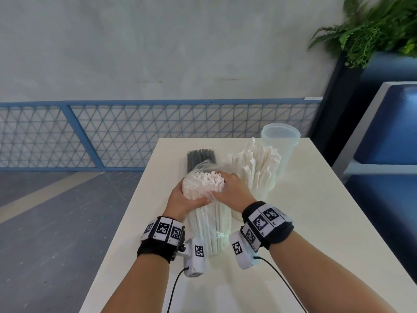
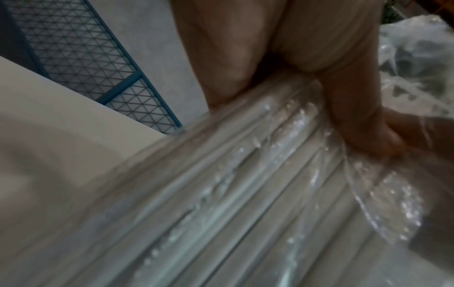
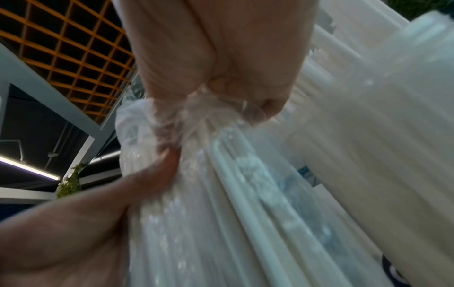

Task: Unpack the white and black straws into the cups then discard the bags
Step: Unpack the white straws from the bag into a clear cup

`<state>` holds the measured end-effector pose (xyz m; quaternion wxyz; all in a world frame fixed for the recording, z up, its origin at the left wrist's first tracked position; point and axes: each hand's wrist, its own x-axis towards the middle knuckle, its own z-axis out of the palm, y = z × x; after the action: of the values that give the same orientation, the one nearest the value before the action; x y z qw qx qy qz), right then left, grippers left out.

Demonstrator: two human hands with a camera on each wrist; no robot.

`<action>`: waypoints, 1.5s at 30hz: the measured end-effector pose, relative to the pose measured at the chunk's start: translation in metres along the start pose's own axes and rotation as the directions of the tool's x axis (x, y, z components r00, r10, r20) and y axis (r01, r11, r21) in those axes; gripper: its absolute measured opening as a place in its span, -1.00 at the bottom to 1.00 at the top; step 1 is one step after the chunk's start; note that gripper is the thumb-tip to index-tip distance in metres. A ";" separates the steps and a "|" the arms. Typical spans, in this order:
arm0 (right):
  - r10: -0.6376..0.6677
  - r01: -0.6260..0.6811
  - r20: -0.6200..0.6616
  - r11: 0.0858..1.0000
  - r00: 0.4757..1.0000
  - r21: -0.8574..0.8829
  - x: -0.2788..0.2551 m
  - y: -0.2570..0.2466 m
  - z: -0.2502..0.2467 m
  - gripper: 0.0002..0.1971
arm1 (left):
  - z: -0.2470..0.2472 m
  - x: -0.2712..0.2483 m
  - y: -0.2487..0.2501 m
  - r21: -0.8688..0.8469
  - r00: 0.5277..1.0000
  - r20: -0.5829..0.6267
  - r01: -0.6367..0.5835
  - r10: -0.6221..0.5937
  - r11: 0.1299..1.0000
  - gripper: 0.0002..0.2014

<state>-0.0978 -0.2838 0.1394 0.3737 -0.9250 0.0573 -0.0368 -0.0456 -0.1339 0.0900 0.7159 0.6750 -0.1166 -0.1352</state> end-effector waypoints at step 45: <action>0.149 0.206 -0.413 0.689 0.898 0.695 0.010 -0.020 -0.038 -0.62 | 0.009 -0.005 0.013 0.037 0.996 -0.088 0.018 -0.015 0.999 -0.62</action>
<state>-0.0905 -0.2969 0.1808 0.6842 -0.6694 0.1060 -0.2694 -0.0524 -0.1396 0.1031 0.7064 0.6946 -0.0818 -0.1091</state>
